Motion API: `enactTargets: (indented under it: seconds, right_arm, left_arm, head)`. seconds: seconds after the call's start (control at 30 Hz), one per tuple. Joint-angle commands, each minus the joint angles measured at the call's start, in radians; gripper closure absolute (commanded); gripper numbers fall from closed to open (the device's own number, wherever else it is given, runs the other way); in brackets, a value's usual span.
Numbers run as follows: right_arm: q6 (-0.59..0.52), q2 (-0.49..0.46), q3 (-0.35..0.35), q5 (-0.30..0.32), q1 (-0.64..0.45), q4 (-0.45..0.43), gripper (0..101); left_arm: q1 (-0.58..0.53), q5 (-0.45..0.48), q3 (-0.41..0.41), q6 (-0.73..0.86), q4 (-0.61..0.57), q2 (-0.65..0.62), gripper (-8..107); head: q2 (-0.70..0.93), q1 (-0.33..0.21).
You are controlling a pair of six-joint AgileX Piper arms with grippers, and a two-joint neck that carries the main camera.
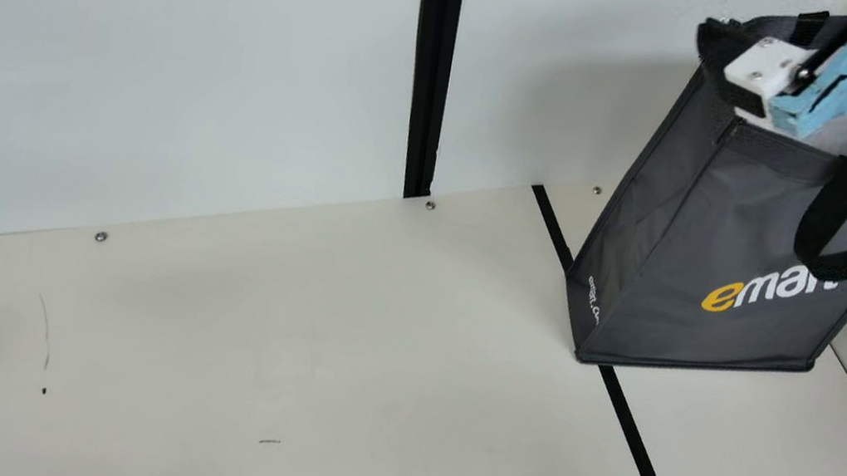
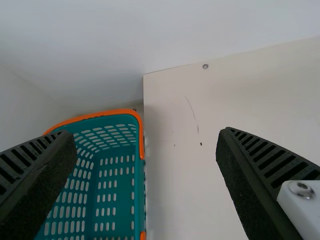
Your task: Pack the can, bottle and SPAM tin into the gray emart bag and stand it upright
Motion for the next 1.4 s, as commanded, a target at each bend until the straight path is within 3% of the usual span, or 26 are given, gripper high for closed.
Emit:
enactTargets:
  seconds: [0.0,0.4,0.63,1.37]
  right_arm:
    - [0.007,-0.003,0.012,0.000,0.037,-0.008,6]
    - [0.057,-0.022,0.093,0.000,0.228,-0.043,6]
    - [0.144,-0.031,0.147,-0.012,0.315,-0.076,6]
    - [0.367,-0.162,0.597,-0.260,0.493,-0.198,6]
  left_arm:
    - [0.000,0.000,0.000,0.000,0.000,0.000,9]
    - [0.000,0.000,0.000,0.000,0.000,0.000,9]
    - [0.000,0.000,0.000,0.000,0.000,0.000,9]
    - [0.000,0.000,0.000,0.000,0.000,0.000,9]
  head:
    - [-0.001,-0.023]
    - [-0.001,-0.023]
    - [-0.001,-0.023]
    - [-0.001,-0.023]
